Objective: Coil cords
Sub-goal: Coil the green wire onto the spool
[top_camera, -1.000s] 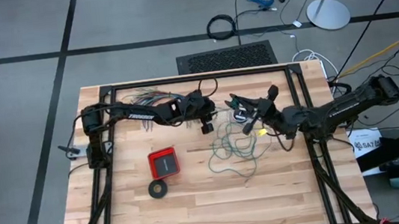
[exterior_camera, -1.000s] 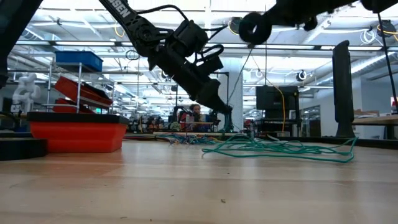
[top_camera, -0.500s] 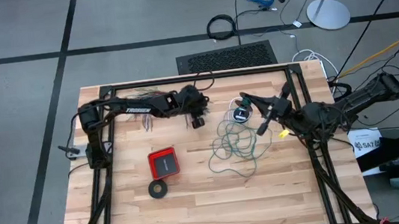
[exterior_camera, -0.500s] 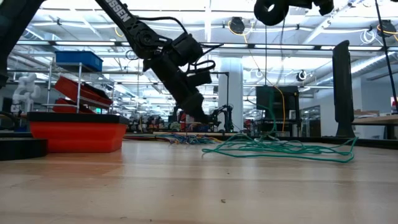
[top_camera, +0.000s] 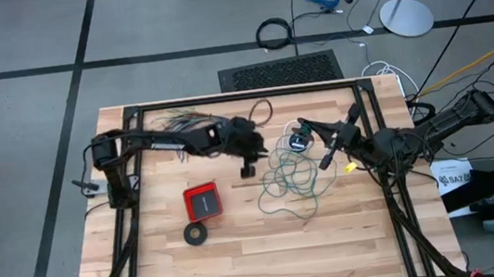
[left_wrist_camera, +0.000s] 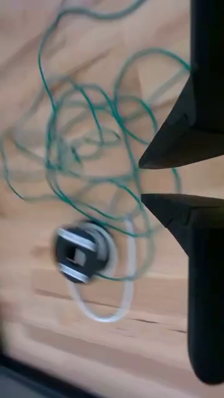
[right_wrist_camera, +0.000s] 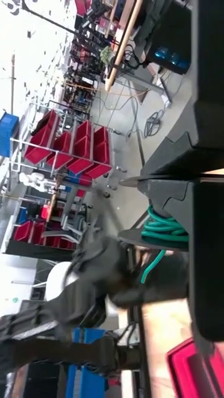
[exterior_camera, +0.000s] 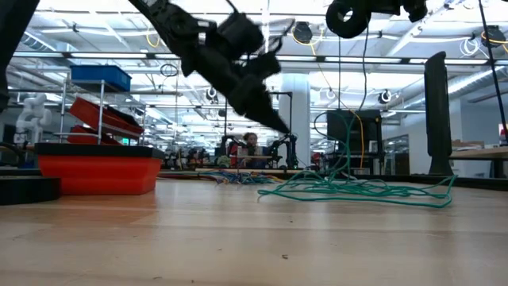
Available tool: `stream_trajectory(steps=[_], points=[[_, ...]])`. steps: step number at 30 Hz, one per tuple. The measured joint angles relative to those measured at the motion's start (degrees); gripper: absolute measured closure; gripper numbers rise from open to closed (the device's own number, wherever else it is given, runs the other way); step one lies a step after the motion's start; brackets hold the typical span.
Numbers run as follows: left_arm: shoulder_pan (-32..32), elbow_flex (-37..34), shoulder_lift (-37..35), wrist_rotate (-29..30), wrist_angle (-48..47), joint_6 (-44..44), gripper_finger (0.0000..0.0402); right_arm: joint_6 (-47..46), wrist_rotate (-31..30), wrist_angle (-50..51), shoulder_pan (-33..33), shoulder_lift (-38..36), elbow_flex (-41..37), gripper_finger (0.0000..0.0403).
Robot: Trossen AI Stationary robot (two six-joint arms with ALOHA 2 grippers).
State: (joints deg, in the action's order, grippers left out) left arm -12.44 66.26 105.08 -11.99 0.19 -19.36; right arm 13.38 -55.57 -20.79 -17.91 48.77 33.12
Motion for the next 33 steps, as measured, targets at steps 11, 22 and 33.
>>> stream_trajectory(steps=[11, 22, 33], points=[[7.82, 0.0, -0.04, 15.26, 9.9, -3.61, 0.0224, -0.7, 0.46, 0.54, 0.06, 0.0, 0.0, 0.0403], [6.94, 0.22, 1.95, 6.29, 11.87, 1.05, 0.021, -0.7, 0.45, -0.11, 0.06, 0.02, 0.0, 0.0403], [6.68, 2.43, 4.81, 10.8, 12.04, 3.53, 0.0236, -0.31, 0.43, -0.76, 0.82, 0.02, 0.0, 0.0403]])
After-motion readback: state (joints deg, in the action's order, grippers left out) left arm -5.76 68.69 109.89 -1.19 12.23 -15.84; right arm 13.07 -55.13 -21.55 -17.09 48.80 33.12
